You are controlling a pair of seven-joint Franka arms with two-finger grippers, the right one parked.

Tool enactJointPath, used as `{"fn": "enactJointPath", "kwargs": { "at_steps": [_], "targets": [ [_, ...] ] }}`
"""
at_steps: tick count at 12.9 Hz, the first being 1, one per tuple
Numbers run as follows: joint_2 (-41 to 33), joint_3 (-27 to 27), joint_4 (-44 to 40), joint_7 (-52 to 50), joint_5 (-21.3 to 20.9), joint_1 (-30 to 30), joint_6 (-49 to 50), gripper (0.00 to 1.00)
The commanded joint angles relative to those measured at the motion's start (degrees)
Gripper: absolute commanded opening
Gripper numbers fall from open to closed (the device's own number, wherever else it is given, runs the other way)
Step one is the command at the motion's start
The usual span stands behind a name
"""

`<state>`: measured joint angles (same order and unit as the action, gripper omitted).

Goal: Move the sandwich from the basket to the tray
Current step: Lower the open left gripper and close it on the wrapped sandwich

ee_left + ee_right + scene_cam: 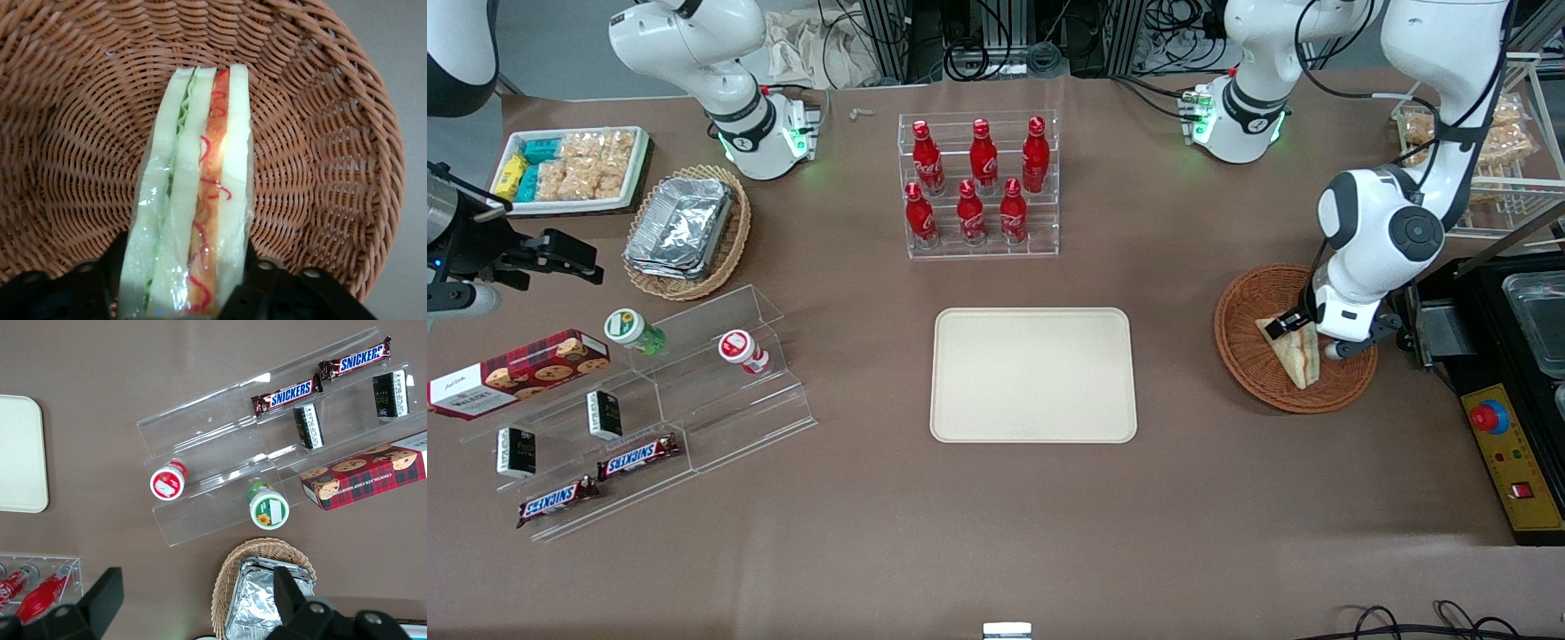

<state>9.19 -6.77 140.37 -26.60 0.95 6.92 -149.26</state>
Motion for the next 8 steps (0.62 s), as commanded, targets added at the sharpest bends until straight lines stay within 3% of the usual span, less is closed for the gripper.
{"fn": "enactJointPath", "kwargs": {
  "at_steps": [1, 4, 8],
  "targets": [
    [-1.36, -0.53, 1.22, -1.87, -0.60, 0.46, -2.35, 0.00],
    [-5.12, -0.53, 0.88, -1.70, -0.60, 0.46, 0.01, 0.00],
    [-9.27, -0.53, -9.55, -1.44, -1.39, 0.46, 18.95, 0.00]
  ]
}}
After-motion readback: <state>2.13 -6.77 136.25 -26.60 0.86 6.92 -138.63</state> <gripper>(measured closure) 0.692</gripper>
